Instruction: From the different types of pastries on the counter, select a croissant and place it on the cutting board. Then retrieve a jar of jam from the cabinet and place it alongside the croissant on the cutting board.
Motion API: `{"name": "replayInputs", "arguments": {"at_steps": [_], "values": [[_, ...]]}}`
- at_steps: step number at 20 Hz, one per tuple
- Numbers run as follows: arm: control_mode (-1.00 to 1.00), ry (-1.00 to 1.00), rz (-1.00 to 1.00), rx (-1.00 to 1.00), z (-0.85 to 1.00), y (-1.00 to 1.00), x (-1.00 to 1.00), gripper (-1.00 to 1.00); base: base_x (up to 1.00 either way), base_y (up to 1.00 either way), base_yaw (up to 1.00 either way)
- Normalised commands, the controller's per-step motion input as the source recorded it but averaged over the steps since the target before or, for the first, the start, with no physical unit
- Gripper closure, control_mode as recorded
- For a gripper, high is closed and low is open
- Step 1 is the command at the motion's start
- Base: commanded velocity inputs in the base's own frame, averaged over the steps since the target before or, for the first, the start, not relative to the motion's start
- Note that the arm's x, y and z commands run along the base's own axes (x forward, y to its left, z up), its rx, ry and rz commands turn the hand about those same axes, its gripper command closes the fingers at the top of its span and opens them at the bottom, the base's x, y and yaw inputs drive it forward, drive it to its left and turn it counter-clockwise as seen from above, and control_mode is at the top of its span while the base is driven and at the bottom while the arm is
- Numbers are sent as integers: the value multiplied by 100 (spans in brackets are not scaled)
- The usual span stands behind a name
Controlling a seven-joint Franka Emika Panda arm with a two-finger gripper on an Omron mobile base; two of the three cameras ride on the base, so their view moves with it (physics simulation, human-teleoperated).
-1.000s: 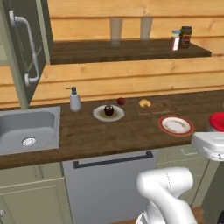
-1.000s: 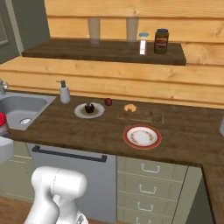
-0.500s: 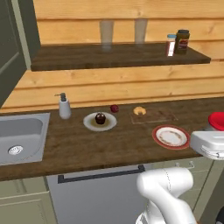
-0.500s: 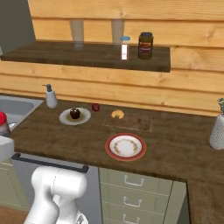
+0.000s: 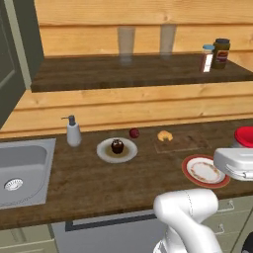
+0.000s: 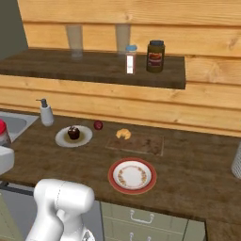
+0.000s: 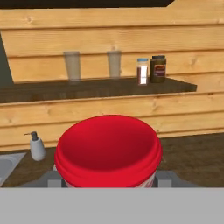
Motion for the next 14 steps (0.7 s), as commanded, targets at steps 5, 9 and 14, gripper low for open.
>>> {"name": "replayInputs", "arguments": {"at_steps": [5, 9, 14], "values": [[100, 0, 0, 0, 0, 0, 0, 100, 9, 0, 0], [100, 0, 0, 0, 0, 0, 0, 100, 18, 0, 0], [100, 0, 0, 0, 0, 0, 0, 100, 0, 0, 0]]}}
